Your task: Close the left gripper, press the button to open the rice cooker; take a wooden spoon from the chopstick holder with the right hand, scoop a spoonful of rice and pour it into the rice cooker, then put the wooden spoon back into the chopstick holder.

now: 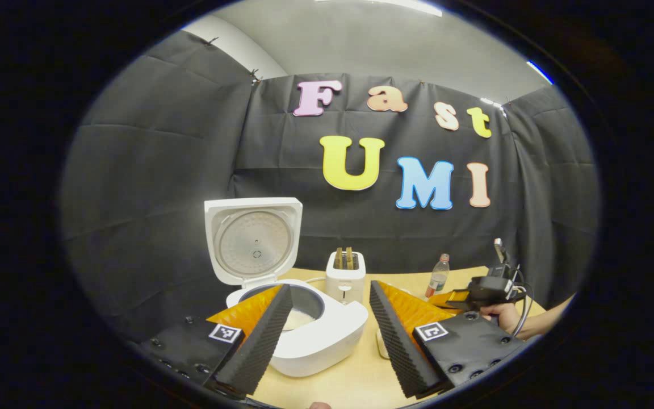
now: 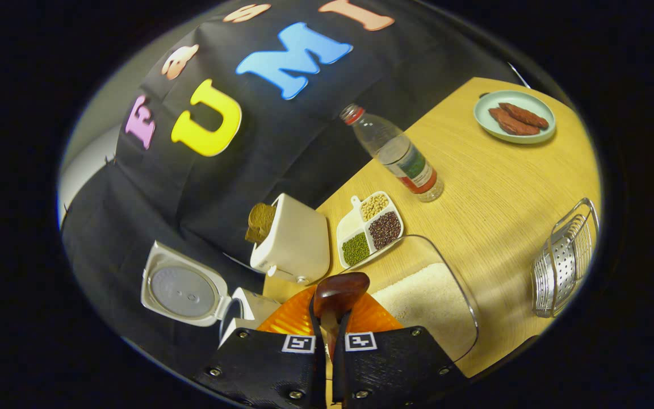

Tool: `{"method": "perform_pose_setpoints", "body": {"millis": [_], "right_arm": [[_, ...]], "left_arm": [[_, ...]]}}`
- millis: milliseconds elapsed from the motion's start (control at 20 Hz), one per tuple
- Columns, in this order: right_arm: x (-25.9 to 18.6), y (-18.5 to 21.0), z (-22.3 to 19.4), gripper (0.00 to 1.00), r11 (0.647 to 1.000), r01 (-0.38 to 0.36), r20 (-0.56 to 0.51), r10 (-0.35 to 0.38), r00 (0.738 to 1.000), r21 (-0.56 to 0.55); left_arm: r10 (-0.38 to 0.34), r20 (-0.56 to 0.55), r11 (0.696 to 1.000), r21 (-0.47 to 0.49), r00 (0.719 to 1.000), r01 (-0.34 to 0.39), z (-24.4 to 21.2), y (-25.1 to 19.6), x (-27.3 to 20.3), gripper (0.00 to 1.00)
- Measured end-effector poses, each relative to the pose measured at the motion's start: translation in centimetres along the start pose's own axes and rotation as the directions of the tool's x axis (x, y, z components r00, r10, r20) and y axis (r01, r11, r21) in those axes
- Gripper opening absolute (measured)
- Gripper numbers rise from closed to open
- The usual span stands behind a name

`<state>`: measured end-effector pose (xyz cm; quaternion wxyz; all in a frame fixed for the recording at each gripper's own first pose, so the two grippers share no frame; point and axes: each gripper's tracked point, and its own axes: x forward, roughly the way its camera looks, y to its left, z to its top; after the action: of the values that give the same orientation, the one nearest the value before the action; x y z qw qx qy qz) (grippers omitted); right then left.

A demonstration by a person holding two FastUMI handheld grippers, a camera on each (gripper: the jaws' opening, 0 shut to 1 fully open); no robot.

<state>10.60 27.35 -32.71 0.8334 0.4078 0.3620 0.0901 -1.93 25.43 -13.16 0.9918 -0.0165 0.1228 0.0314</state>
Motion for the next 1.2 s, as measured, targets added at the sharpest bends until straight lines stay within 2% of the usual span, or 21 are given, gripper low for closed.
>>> {"method": "perform_pose_setpoints", "body": {"millis": [250,550,700,950,1100,1200], "right_arm": [[-3.1,0.1,4.9,0.05,0.991,-0.077,0.085,0.068,0.994,0.112],[-5.9,2.7,7.9,0.05,0.968,-0.191,0.137,0.170,0.976,0.160],[-6.9,4.5,8.9,0.05,0.939,-0.260,0.159,0.228,0.961,0.223],[-8.5,8.2,9.9,0.05,0.871,-0.371,0.181,0.327,0.927,0.323],[-8.8,10.4,9.9,0.05,0.835,-0.411,0.181,0.369,0.912,0.366],[-8.8,11.9,9.6,0.05,0.824,-0.426,0.172,0.390,0.905,0.373]], "left_arm": [[-0.040,0.020,0.999,0.005,0.999,0.040,1.0,-1.8,0.4,0.95],[-0.065,0.031,0.998,0.007,0.997,0.065,1.3,-3.4,0.5,0.94],[-0.065,0.033,0.998,0.010,0.997,0.065,1.4,-3.6,0.3,0.94],[-0.058,0.040,0.998,0.015,0.998,0.057,1.2,-3.2,-0.4,0.94],[-0.045,0.040,0.999,0.010,0.998,0.045,1.0,-2.4,-0.8,0.94],[-0.037,0.044,0.999,0.006,0.998,0.037,0.9,-1.8,-1.0,0.94]]}}
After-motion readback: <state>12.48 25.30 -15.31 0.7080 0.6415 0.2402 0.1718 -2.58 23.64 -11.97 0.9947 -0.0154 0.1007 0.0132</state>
